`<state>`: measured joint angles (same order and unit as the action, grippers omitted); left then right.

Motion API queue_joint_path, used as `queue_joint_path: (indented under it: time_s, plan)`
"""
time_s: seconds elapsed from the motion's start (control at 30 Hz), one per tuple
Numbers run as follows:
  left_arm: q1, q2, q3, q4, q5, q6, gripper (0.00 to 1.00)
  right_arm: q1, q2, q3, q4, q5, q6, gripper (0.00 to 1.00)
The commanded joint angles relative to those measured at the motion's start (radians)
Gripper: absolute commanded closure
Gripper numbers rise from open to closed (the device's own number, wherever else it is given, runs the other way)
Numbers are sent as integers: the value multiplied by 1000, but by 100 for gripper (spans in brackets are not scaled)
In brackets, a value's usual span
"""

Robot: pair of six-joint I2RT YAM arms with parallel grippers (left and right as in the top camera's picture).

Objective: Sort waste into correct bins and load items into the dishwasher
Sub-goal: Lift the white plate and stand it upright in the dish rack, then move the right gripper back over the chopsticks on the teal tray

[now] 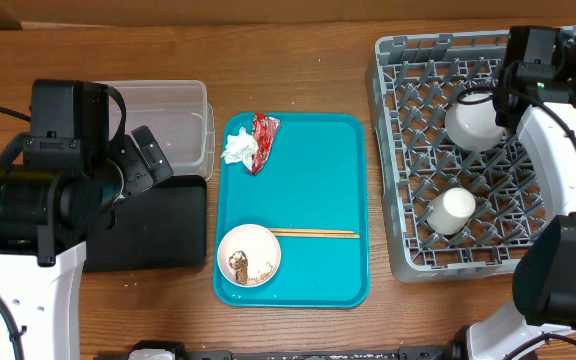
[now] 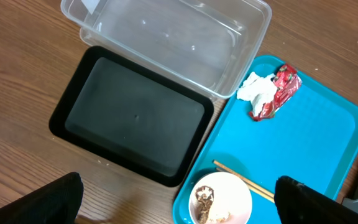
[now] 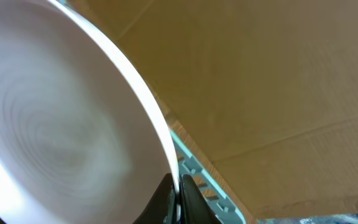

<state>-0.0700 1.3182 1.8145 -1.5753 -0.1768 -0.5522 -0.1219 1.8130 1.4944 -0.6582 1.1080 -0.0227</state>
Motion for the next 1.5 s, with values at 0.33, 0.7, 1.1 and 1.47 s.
queue_joint_path:
  time_s: [0.33,0.7,1.1,1.47]
  plan:
    - [4,4,7,2,-14,-10,0,71,13,-10,-56,-63,15,77]
    - [4,4,7,2,-14,-10,0,246,8,-6,-84,34,14,62]
    - [4,4,7,2,-14,-10,0,472,-96,20,-125,-105,77,59]
    - [4,4,7,2,-14,-10,0,630,-172,24,-200,-1282,471,54]
